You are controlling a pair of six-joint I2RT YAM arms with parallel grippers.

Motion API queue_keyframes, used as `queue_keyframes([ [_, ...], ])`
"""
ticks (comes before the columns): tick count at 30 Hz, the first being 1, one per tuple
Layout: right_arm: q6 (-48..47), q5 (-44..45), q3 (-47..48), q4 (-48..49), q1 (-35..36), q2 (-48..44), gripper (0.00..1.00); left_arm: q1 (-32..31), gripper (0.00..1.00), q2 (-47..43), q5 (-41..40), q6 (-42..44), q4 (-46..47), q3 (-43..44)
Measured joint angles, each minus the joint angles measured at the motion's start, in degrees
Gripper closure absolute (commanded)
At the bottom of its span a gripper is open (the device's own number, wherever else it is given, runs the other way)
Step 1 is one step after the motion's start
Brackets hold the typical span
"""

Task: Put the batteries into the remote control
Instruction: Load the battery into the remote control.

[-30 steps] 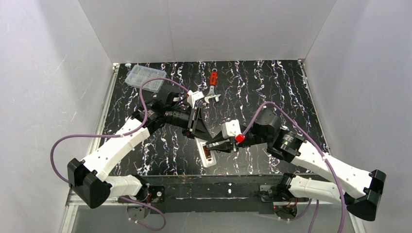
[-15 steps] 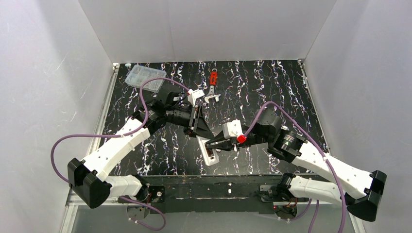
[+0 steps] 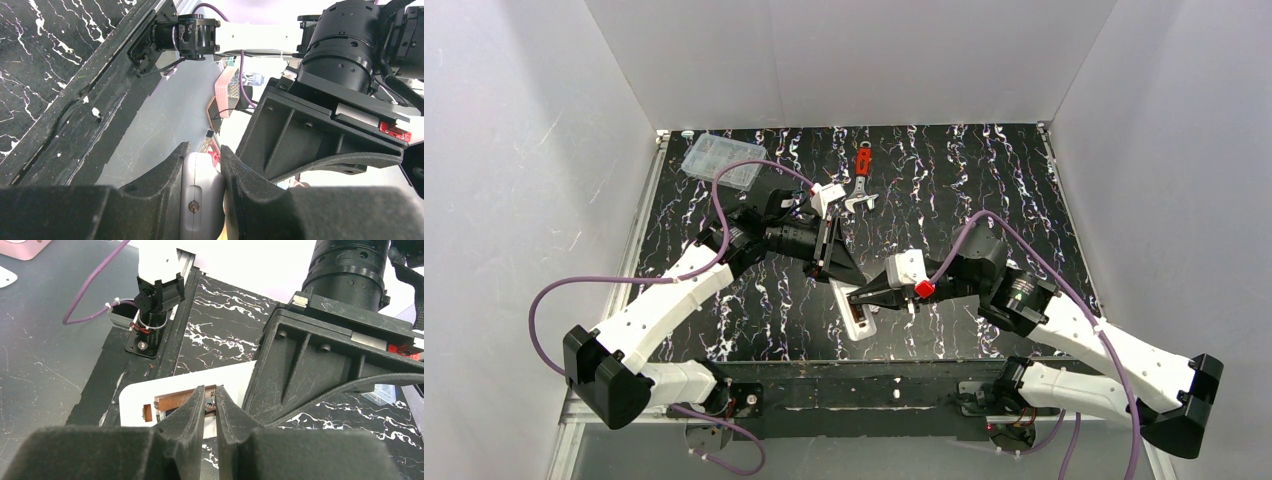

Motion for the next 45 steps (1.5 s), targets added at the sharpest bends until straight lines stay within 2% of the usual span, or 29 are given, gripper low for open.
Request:
queue_keyframes([
  [28, -3.23, 2.69, 0.00, -2.45, 0.07, -1.90, 0.86, -0.24, 1.00, 0.00, -0.35, -2.40, 1.92, 0.00],
  [41, -7.69, 4.74, 1.38, -5.77, 0.87, -1.51, 0.86, -0.07, 1.00, 0.00, -1.29, -3.04, 2.10, 0.00],
  [45, -9.05, 5.99, 1.40, -5.95, 1.05, -1.57, 0.82, 0.42, 1.00, 0.00, -1.51, -3.72, 2.84, 0.00],
])
